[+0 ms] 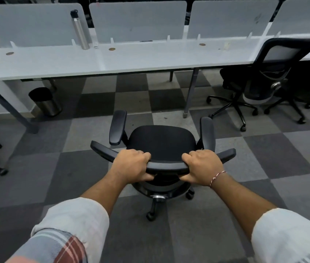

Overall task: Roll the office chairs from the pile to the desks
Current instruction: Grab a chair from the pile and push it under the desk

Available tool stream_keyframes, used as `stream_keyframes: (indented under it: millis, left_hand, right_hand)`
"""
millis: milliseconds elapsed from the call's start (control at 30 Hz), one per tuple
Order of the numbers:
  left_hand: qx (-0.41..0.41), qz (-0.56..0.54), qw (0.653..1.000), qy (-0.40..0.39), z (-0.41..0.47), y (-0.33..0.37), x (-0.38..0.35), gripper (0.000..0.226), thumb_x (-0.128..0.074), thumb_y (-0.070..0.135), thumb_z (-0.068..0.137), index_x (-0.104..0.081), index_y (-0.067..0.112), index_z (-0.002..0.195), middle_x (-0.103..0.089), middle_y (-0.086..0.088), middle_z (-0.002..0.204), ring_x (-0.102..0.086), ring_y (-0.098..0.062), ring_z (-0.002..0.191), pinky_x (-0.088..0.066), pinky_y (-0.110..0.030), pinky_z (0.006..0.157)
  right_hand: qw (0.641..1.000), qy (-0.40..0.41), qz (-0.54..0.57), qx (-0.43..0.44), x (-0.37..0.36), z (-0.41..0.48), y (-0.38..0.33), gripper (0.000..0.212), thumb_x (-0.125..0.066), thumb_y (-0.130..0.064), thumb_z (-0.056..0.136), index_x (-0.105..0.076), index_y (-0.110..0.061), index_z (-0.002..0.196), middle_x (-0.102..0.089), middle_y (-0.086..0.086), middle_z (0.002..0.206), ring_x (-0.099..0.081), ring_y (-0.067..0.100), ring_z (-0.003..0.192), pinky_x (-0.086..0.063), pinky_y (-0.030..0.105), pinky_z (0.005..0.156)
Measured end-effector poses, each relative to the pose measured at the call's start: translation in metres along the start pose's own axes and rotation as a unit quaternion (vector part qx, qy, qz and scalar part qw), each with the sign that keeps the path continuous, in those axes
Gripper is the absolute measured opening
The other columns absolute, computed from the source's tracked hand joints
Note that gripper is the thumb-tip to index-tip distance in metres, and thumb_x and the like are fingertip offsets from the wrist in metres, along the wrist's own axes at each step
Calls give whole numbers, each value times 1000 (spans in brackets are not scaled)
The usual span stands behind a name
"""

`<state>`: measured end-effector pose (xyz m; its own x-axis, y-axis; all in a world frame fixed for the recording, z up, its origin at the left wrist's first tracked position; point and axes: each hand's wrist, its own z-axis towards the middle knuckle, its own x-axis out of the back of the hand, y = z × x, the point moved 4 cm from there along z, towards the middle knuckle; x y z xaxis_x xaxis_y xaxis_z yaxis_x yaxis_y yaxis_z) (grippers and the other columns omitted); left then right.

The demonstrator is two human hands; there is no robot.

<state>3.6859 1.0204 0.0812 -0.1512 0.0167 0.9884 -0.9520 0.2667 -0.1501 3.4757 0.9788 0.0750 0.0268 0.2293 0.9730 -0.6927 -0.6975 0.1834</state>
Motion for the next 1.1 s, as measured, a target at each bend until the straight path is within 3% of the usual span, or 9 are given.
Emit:
stream_keyframes:
  millis: [300, 700, 900, 1100]
  left_hand:
    - [14, -8, 1000, 0, 117, 30, 3, 48, -56, 73, 78, -44, 26, 80, -52, 10, 73, -59, -17, 70, -45, -32, 59]
    - [-31, 2, 999, 12, 279, 21, 9, 47, -56, 70, 76, -46, 24, 78, -54, 8, 71, -62, -19, 69, -41, -31, 57]
    - [-58, -7, 998, 14, 362, 14, 11, 47, -57, 68, 78, -45, 23, 82, -65, 4, 83, -66, -22, 77, -38, -31, 59]
    - [-84, -12, 996, 22, 436, 11, 11, 46, -56, 67, 81, -45, 22, 84, -65, 3, 86, -65, -22, 77, -36, -31, 59]
  right_hand:
    - [992, -102, 34, -68, -16, 39, 92, 49, -56, -63, 77, -55, -23, 106, -61, -3, 99, -62, 21, 92, -48, 35, 72]
    - [986, -117, 19, -119, -47, 110, 209, 43, -54, -61, 79, -53, -24, 101, -63, -3, 93, -64, 21, 83, -49, 36, 69]
    - [979, -138, 15, -151, -63, 151, 272, 43, -54, -61, 80, -52, -24, 102, -62, -3, 95, -63, 22, 85, -42, 33, 65]
    - [973, -137, 9, -185, -84, 185, 330, 46, -55, -62, 78, -52, -22, 102, -63, -2, 93, -63, 23, 86, -48, 35, 70]
